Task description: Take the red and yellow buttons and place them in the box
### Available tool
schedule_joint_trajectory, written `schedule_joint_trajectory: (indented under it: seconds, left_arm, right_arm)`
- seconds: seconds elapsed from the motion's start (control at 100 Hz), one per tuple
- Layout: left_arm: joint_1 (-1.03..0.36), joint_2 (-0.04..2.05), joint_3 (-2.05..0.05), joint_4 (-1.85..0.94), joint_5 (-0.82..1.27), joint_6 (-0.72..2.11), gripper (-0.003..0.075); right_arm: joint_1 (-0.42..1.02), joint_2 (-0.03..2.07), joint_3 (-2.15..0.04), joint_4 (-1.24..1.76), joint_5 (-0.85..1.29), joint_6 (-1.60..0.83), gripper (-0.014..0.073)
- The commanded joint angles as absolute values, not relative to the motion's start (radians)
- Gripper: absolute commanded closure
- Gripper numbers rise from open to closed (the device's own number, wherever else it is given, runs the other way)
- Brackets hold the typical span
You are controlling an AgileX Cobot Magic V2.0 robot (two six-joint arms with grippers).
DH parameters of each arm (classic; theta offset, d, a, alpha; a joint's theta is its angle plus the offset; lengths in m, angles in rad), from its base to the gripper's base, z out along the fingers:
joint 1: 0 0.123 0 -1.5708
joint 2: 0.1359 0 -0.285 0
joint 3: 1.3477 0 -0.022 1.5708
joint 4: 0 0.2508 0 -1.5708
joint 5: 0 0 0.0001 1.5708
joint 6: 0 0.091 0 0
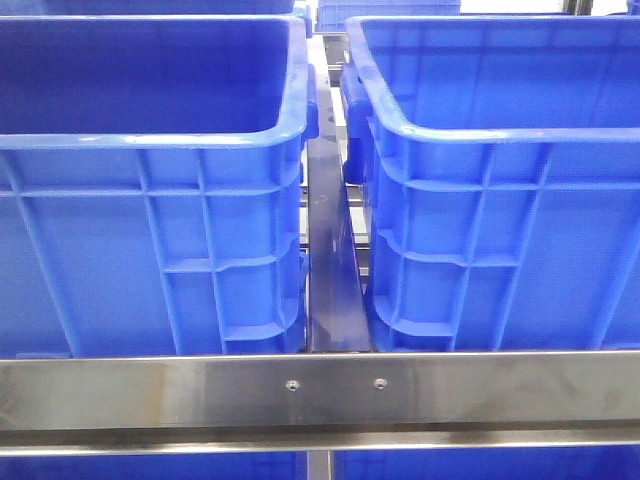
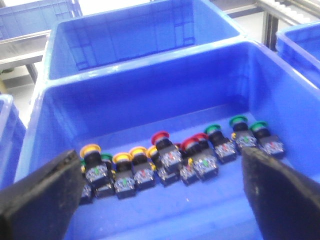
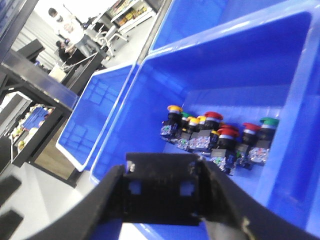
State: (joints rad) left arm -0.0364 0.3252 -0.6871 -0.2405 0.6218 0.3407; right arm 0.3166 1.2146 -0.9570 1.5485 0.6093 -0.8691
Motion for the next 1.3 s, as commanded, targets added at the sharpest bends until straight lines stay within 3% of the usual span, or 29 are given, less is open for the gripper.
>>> schedule_joint_trajectory:
  seconds: [0.0, 0.14, 0.4, 0.8, 1.29]
  left_arm:
    - [-0.032, 0.266, -0.672, -0.261, 0.566, 0.327, 0.014]
    - [-0.032, 0.169, -0.621, -0.261, 0.564, 0.327, 0.0258]
    - [-0.032, 0.129, -0.6, -0.263, 0.561, 0.322, 0.0739]
    - [-0.032, 0.129, -0.589, -0.263, 0.55, 0.322, 0.0739]
    - [-0.032, 0.129, -0.556, -0.263, 0.548, 0.322, 0.0739]
  right_arm:
    - [0.28, 1.184, -0.992, 1.591, 0.647, -0.885, 0.0492]
    - [0.23, 1.184, -0.992, 1.591, 0.649, -0.885, 0.0492]
    - [0.096, 1.184, -0.992, 1.591, 0.65, -0.885, 0.0492]
    - [-0.164, 1.283, -0.992, 1.598, 0.636, -0.885, 0.0492]
    - [-0.251, 1.598, -1.024, 1.847, 0.526, -0.963, 0.0492]
